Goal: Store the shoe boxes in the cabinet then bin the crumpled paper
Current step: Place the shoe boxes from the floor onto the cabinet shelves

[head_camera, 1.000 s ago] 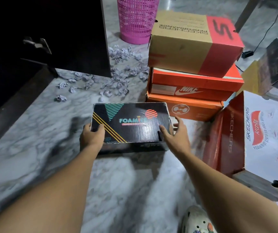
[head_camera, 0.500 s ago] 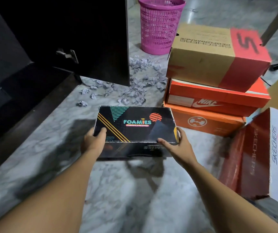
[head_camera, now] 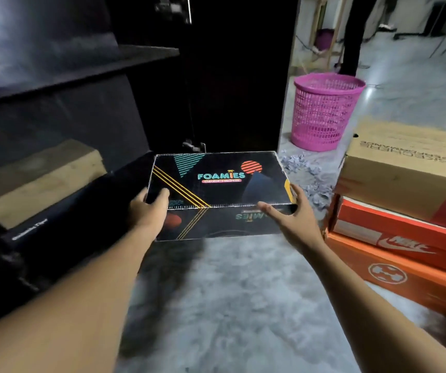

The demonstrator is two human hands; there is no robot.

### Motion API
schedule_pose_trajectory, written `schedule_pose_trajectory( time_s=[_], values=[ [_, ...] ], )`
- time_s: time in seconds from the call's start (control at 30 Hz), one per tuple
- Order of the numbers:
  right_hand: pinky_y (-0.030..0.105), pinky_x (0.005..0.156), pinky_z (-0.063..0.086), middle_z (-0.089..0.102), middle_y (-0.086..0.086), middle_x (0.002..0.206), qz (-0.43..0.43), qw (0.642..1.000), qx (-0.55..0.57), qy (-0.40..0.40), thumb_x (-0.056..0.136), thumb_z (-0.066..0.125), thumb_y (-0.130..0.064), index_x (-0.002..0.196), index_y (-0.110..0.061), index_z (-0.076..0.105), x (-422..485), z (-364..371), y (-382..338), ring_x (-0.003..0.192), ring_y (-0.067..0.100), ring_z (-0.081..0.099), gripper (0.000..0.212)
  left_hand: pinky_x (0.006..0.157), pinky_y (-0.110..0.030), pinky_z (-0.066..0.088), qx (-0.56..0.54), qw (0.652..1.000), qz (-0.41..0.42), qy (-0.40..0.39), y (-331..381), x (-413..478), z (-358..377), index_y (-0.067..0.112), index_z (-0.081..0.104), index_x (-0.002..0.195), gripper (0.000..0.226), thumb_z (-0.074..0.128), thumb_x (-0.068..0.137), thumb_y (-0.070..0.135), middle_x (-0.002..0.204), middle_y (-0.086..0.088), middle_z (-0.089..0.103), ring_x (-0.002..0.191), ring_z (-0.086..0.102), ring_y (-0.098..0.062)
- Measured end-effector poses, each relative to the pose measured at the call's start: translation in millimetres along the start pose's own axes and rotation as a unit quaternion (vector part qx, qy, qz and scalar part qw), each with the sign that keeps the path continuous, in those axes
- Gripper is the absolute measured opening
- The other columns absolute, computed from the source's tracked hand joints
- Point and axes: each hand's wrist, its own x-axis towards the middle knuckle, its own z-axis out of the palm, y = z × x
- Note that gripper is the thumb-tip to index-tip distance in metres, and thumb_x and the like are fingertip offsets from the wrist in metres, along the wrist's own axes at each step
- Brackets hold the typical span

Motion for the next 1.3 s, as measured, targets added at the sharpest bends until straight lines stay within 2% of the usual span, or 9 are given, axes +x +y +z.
schedule_pose_trajectory(
  time_s=[0.07, 0.2, 0.37, 0.57, 0.77, 0.83, 0.97, 1.1, 1.3],
  values=[
    [-0.004, 0.076, 0.034, 0.048, -0.024, 0.117, -0.025, 1.0, -0.008, -0.016, 0.079, 0.081, -0.032, 0.143, -0.019, 0.038, 28.0, 16.7, -32.4, 0.098, -0.011, 0.051, 0.079, 0.051, -0.02, 0.049, -0.025, 1.0, -0.001, 0.015, 22.3, 18.6, -16.4, 0.016, 0.05, 0.138, 0.061, 0.06, 0.084, 0.042, 0.137, -0.012, 0.058, 0.06, 0.074, -0.022],
    [0.018, 0.095, 0.032, 0.045, -0.008, 0.143, -0.06, 0.995, -0.037, -0.077, 0.069, 0.082, -0.054, 0.149, -0.022, 0.035, 86.1, 56.0, -94.2, 0.122, 0.003, 0.041, 0.098, 0.096, -0.032, 0.048, -0.078, 0.992, -0.009, 0.102, 58.2, 43.8, -55.2, 0.01, 0.052, 0.136, 0.067, 0.062, 0.081, 0.048, 0.138, -0.019, 0.054, 0.118, 0.06, -0.034],
    [0.048, 0.106, 0.045, 0.039, -0.003, 0.153, -0.076, 0.982, -0.033, -0.169, 0.058, 0.082, -0.064, 0.15, -0.02, 0.033, 132.8, 116.8, -144.0, 0.134, 0.018, 0.042, 0.113, 0.104, -0.04, 0.041, -0.053, 0.973, -0.02, 0.222, 72.2, 74.0, -93.8, 0.006, 0.055, 0.135, 0.053, 0.06, 0.091, 0.037, 0.138, -0.017, 0.055, 0.126, 0.05, -0.036],
    [0.013, 0.093, 0.042, 0.046, 0.004, 0.142, -0.079, 0.971, 0.066, -0.217, 0.074, 0.085, -0.031, 0.148, -0.012, 0.034, 169.2, 211.9, -135.1, 0.124, 0.014, 0.049, 0.092, 0.098, -0.05, 0.049, -0.049, 0.949, -0.025, 0.311, 55.9, 114.8, -125.9, 0.016, 0.058, 0.13, 0.064, 0.058, 0.077, 0.052, 0.127, -0.013, 0.063, 0.114, 0.06, -0.037],
    [0.007, 0.085, 0.046, 0.053, 0.006, 0.131, -0.139, 0.95, 0.117, -0.254, 0.077, 0.084, -0.018, 0.146, -0.01, 0.031, 179.5, 301.6, -143.8, 0.119, 0.017, 0.054, 0.087, 0.097, -0.034, 0.044, -0.143, 0.907, -0.024, 0.396, 53.8, 142.4, -163.2, 0.007, 0.052, 0.137, 0.053, 0.064, 0.091, 0.028, 0.133, -0.013, 0.059, 0.123, 0.056, -0.033],
    [0.017, 0.098, 0.047, 0.053, 0.005, 0.134, -0.146, 0.944, 0.123, -0.271, 0.076, 0.084, -0.019, 0.146, -0.013, 0.032, 180.1, 326.7, -144.2, 0.123, 0.018, 0.053, 0.088, 0.102, -0.036, 0.042, -0.122, 0.902, -0.024, 0.413, 50.7, 150.9, -174.9, 0.007, 0.047, 0.141, 0.057, 0.063, 0.091, 0.029, 0.14, -0.013, 0.054, 0.126, 0.053, -0.033],
    [0.031, 0.109, 0.043, 0.055, -0.002, 0.133, -0.147, 0.945, 0.135, -0.258, 0.078, 0.084, -0.024, 0.146, -0.019, 0.033, 178.6, 368.4, -145.8, 0.123, 0.012, 0.053, 0.086, 0.093, -0.032, 0.041, -0.047, 0.905, -0.016, 0.423, 45.2, 160.9, -189.6, 0.008, 0.04, 0.143, 0.058, 0.062, 0.093, 0.025, 0.14, -0.016, 0.052, 0.126, 0.051, -0.035],
    [0.034, 0.11, 0.042, 0.055, -0.002, 0.135, -0.136, 0.947, 0.13, -0.26, 0.082, 0.079, -0.024, 0.146, -0.024, 0.033, 174.2, 394.6, -146.6, 0.126, 0.013, 0.051, 0.079, 0.111, -0.046, 0.033, 0.117, 0.897, 0.001, 0.426, 26.4, 173.6, -196.3, 0.014, 0.028, 0.15, 0.064, 0.056, 0.094, 0.027, 0.148, -0.024, 0.032, 0.134, 0.036, -0.042],
    [0.04, 0.096, 0.046, 0.033, 0.011, 0.144, -0.128, 0.984, 0.029, -0.124, 0.08, 0.079, -0.041, 0.145, -0.022, 0.031, 152.7, 410.4, -142.8, 0.13, 0.029, 0.041, 0.083, 0.117, -0.055, 0.023, 0.498, 0.761, 0.157, 0.386, -11.0, 175.7, -175.0, 0.016, 0.04, 0.147, 0.061, 0.048, 0.088, 0.026, 0.152, -0.028, 0.031, 0.144, 0.023, -0.046]
  ],
)
